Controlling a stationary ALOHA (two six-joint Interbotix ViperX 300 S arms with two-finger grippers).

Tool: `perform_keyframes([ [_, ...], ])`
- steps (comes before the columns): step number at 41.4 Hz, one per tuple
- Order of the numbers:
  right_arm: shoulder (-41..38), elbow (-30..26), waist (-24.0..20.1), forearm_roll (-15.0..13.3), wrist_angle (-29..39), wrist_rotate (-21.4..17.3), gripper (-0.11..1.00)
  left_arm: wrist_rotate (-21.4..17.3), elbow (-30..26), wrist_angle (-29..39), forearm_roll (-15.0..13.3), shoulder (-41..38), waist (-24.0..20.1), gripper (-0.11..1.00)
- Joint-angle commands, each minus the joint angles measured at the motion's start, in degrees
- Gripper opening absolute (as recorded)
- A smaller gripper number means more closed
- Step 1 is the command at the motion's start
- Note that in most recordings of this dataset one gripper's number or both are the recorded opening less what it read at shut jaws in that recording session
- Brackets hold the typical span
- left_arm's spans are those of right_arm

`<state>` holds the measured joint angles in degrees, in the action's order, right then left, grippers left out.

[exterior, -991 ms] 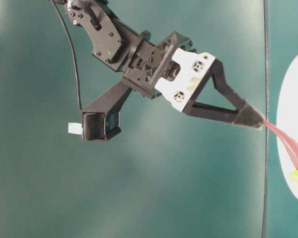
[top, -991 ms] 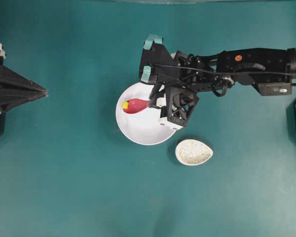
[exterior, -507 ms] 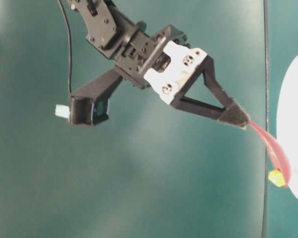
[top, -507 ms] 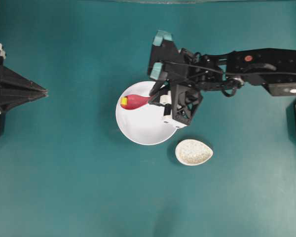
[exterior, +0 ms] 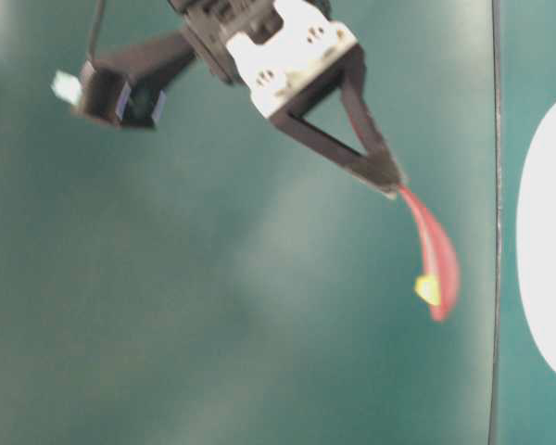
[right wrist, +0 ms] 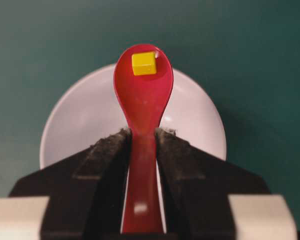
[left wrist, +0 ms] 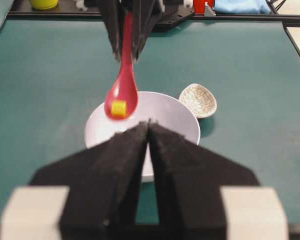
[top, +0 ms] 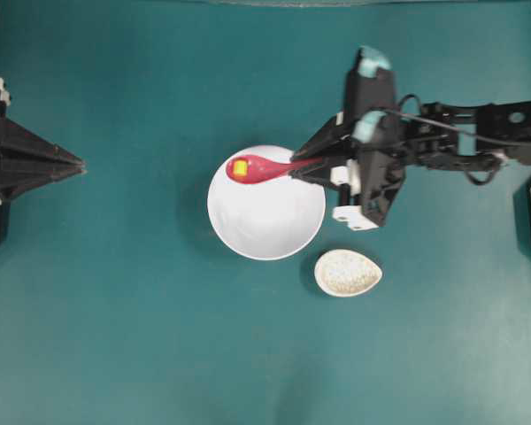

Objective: Scoop the yellow hexagonal prism block from the bowl with a spoon using the right arm.

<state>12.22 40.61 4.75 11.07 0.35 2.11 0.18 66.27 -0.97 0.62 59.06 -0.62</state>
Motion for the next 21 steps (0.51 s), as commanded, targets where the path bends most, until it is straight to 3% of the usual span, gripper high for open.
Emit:
perform_keyframes([
  [1,3.96,1.58,-0.79,-0.09,-3.52,0.09,0.25,0.09,-1.67,-0.44,0.18,-0.26,-0.09,0.11],
  [12,10.63,7.21,-2.64,-0.35,-10.72,0.44,0.25,0.09,-1.67,-0.44,0.18,-0.26,-0.09,0.11],
  [21,13.1,8.79,-2.72,-0.35,-11.51,0.35,0.25,0.09,-1.67,-0.44,0.18,-0.26,-0.09,0.11],
])
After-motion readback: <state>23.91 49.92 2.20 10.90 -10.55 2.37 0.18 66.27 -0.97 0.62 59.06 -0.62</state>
